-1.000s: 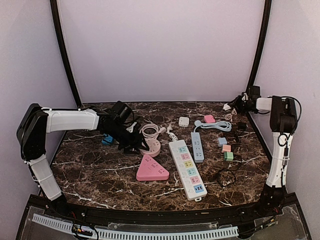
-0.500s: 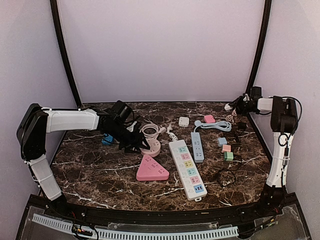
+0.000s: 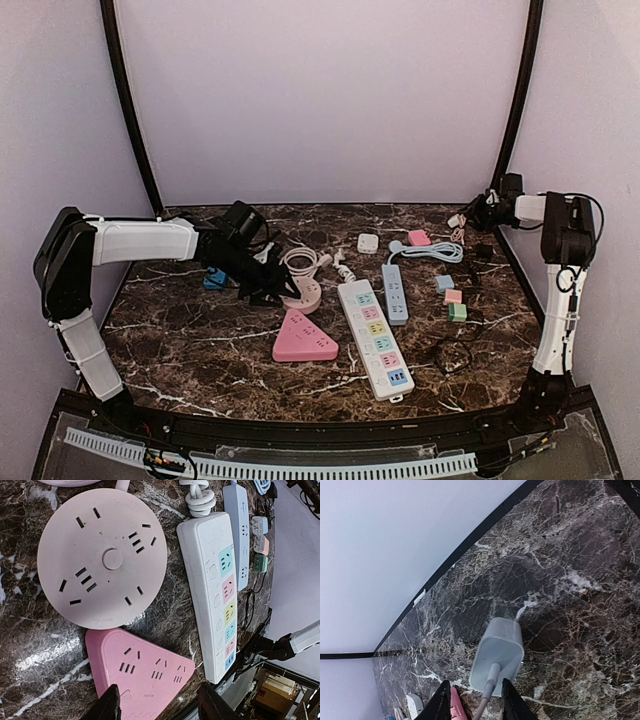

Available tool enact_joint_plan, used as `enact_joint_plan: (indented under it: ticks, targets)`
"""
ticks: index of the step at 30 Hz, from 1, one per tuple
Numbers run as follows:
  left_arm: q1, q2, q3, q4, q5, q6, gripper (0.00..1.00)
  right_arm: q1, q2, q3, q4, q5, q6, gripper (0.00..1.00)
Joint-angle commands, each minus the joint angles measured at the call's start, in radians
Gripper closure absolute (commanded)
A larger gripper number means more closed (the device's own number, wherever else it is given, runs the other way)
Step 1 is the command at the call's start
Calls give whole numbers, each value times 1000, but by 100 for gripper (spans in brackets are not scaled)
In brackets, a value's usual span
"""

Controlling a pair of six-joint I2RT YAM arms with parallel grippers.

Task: Pull the plug off the socket

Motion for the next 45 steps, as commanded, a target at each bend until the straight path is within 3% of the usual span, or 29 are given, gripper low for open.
enact_joint_plan:
  ticks: [1,12,26,34,41,45]
  targets:
    - [-7,1,-10,5,8,-3,48,-5,-23,-10,-39,86,-54,68]
    - [-9,13,3,17,11,-4,48,-5,-163,-83,-73,196,-127,58]
    - [-9,10,26,33,2,7,48,-3,-289,-216,-64,238,-173,57]
    - [-9,-42,44,57,-75,40,47,31,-436,-342,-40,256,-204,53]
    - [-7,-160,35,81,-259,111,42,118,-665,-528,-18,322,-241,35]
    - [-2,-246,2,104,-368,151,31,193,-802,-637,6,366,-266,18]
